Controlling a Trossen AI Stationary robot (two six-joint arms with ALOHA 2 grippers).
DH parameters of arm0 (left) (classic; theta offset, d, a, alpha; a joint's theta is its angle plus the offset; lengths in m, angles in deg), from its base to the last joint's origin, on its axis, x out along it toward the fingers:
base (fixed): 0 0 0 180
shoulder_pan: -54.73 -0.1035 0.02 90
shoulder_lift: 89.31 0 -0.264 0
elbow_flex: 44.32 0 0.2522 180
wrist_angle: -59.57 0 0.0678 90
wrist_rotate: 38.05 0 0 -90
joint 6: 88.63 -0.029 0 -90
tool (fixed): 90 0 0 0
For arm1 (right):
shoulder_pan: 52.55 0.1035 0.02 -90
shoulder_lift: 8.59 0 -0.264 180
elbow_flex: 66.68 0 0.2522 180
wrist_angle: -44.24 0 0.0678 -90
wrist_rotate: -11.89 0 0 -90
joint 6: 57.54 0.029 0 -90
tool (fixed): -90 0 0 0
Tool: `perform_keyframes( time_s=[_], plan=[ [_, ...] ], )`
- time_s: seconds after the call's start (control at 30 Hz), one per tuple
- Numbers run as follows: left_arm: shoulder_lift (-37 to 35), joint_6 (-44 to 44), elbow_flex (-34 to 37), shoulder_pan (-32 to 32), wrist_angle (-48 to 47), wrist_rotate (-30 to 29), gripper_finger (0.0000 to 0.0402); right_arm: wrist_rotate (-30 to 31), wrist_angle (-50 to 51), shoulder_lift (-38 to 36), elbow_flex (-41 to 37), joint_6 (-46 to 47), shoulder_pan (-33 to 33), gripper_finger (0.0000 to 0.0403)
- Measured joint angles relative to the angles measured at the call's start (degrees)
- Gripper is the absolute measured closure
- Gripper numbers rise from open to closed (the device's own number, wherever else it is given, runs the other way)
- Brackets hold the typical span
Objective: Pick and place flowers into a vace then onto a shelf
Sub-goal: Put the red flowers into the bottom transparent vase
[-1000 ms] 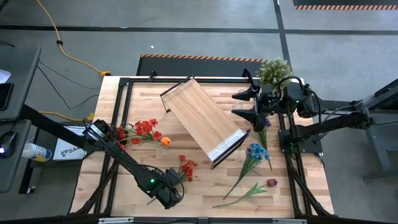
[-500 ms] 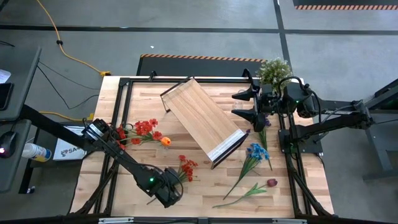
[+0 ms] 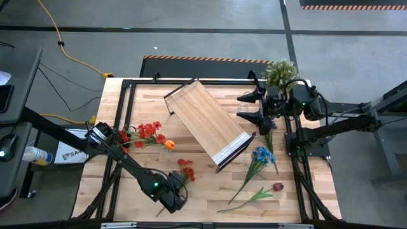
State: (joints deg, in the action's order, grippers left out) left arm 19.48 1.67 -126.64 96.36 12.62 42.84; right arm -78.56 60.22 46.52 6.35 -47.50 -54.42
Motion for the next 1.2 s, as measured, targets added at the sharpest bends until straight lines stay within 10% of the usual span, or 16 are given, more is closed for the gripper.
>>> perform_keyframes(
  time_s=[0.53,0.77,1.2],
  plan=[
    [0.1,-4.2,-8.1,1.1,-0.5,-2.3,0.0366,0.0,0.5,0.0,0.0,0.0,0.0,0.0116],
    [0.0,-3.3,-18.6,3.4,-15.2,-3.4,0.0366,0.0,1.9,0.0,0.0,0.0,0.0,0.0116],
    [-0.2,1.7,-42.3,8.7,-34.3,-23.7,0.0366,0.3,1.8,0.0,0.0,-1.3,0.0,0.0116]
  ],
)
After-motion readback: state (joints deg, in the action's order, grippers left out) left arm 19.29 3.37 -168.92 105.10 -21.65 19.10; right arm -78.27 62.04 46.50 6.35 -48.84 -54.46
